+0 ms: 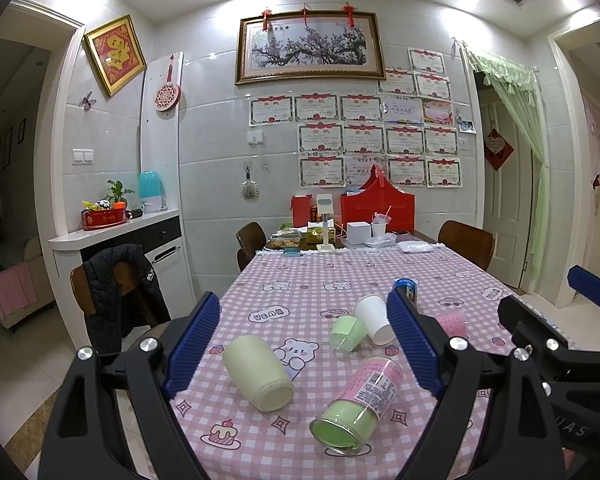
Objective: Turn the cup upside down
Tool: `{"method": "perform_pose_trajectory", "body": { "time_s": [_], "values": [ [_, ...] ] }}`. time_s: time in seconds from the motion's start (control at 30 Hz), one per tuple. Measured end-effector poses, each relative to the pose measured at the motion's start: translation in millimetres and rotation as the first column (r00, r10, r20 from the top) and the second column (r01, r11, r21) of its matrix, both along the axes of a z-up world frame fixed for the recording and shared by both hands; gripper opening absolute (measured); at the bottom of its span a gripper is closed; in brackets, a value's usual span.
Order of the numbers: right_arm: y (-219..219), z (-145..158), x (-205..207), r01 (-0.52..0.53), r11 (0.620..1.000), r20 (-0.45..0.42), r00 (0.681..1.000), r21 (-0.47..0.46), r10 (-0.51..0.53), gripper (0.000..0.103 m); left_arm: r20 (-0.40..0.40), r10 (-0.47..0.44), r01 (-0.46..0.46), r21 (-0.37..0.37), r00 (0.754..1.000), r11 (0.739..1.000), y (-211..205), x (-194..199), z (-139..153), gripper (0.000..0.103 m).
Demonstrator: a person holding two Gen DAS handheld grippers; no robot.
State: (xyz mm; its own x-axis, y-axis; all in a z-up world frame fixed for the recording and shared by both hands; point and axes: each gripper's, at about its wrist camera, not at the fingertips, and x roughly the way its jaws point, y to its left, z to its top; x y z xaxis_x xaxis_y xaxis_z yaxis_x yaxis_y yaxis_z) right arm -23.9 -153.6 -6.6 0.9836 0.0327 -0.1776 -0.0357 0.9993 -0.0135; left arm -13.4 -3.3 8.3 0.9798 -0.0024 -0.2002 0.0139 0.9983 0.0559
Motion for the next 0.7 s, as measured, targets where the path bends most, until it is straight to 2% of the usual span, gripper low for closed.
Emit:
{"method": "perform_pose_trajectory", "body": {
  "time_s": [0.7],
  "values": [
    [-3.0, 2.3, -5.5, 0.003, 1.000, 0.003, 1.000, 0.004, -0.003, 0.095, 0.007, -0.001, 0.001, -0.004, 1.000, 1.000, 3.2, -1.7, -1.3, 0.084]
  ]
}}
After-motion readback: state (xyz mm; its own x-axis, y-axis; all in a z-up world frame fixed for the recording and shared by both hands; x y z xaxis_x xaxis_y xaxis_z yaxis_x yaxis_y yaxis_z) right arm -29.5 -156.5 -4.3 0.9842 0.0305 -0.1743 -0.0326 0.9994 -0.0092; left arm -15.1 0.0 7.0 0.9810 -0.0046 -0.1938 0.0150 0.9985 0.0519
